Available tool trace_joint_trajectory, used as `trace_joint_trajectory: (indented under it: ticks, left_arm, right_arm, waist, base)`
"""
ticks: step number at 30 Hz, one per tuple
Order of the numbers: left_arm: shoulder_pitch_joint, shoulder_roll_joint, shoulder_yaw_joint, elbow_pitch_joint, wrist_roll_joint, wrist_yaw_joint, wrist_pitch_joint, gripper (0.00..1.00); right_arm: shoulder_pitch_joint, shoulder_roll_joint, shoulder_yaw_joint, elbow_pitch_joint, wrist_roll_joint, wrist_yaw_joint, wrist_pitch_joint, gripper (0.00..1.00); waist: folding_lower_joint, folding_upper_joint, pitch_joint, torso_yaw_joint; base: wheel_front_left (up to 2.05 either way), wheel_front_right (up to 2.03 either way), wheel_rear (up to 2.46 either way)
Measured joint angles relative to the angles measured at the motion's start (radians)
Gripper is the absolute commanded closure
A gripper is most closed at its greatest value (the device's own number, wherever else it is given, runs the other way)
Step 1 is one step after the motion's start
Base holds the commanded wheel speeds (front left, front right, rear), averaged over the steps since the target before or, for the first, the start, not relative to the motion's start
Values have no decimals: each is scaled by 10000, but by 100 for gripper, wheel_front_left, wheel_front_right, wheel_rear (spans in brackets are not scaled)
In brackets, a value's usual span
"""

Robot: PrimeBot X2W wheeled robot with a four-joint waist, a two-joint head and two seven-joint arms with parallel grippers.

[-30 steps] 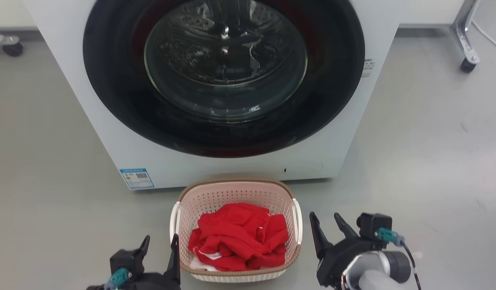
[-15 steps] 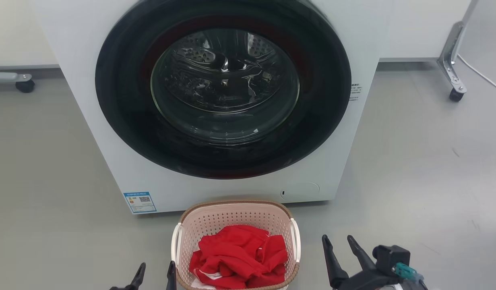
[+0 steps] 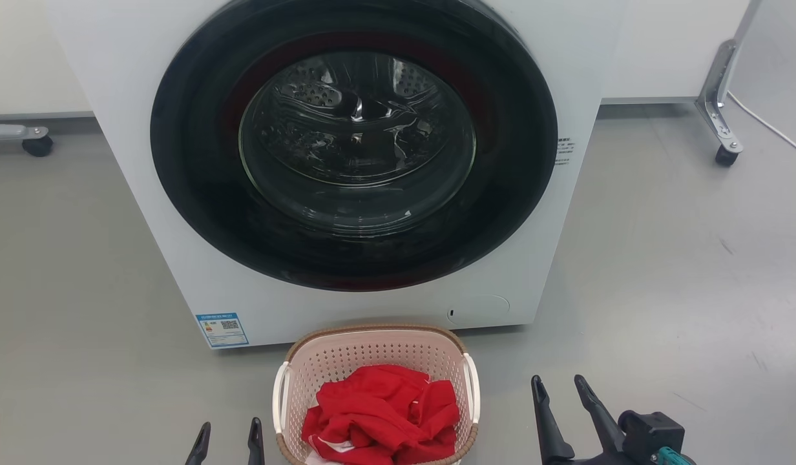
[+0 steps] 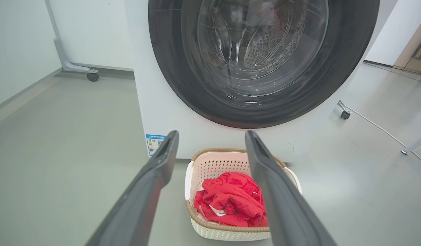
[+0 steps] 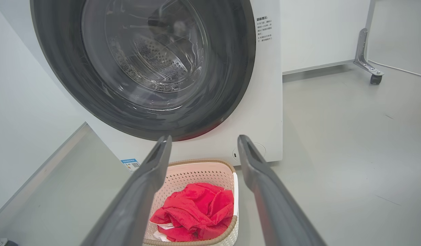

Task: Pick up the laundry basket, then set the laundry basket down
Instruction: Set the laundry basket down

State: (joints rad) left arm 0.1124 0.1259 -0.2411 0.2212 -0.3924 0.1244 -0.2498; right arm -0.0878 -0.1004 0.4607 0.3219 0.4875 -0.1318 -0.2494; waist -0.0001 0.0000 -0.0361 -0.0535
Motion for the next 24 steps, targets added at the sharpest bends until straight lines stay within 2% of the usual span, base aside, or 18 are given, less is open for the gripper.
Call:
trace_joint_trajectory:
  ticks: [12, 24]
  left_arm:
    - [191, -171, 290, -497, 614, 0, -2, 0]
    - [209, -267, 418, -746, 984, 0, -2, 0]
  right_arm:
    - [611, 182, -598, -955, -997, -2, 0, 0]
    - [822, 274, -784, -1434, -1404, -2, 0, 0]
  waist:
    - [0, 0, 40, -12]
    - [0, 0, 87, 14]
  base:
    - [0, 0, 0]
    - [0, 0, 0]
